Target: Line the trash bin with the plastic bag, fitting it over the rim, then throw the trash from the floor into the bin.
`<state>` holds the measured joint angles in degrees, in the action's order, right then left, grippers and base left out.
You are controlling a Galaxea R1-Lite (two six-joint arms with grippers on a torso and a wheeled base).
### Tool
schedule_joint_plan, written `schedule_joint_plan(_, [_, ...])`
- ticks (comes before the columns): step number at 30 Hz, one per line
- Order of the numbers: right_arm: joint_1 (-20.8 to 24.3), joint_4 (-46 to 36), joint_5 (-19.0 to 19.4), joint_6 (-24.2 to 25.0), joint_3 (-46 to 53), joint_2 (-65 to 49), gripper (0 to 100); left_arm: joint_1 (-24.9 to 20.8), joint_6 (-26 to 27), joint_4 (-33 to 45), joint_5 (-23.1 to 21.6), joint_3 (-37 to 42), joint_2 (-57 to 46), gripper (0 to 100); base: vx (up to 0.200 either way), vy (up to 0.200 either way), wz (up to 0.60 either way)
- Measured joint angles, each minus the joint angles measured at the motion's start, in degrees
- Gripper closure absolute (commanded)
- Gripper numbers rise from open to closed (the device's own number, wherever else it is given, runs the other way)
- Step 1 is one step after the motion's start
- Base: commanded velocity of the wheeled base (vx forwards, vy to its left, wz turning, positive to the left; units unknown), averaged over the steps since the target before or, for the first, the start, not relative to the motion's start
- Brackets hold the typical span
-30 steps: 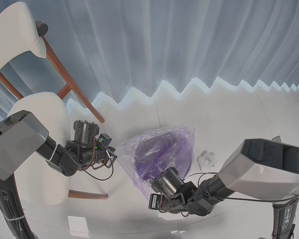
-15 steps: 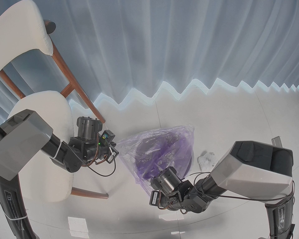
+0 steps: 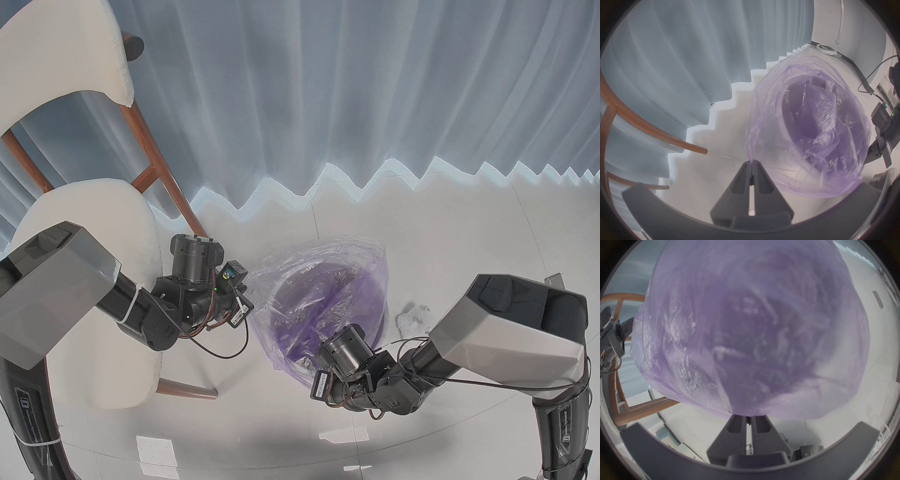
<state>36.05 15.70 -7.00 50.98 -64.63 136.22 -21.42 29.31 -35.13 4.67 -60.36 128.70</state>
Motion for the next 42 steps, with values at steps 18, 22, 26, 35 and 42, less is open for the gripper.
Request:
schedule_joint_plan(18, [0.17, 2.72, -0.91, 1.51, 0.91, -0.91, 0, 0.84, -0.02, 0.24, -0.07, 4.22, -1.96, 100, 0.0, 0.0, 0.0])
schedule_joint_plan(22, [0.22, 2.74, -0.9, 2.0, 1.05, -1.73, 0, 0.91, -0.05, -0.15, -0.1, 5.68, -2.84, 100, 0.0, 0.0, 0.0])
schedule_joint_plan(26, [0.44, 2.58, -0.37, 2.01, 2.18, -3.56, 0, 0.89, -0.09, -0.96, -0.1, 6.64, -3.61, 100, 0.0, 0.0, 0.0])
schedule_joint_plan(35, [3.72, 2.46, 2.11, 1.68, 9.73, -9.73, 0, 1.9, -0.44, -1.29, -0.46, 9.89, -6.23, 100, 0.0, 0.0, 0.0])
schedule_joint_plan(42, [4.28, 2.5, 2.18, 1.71, 12.48, -13.56, 0, 2.05, -0.4, -5.62, -0.51, 12.02, -7.78, 0, 0.0, 0.0, 0.0])
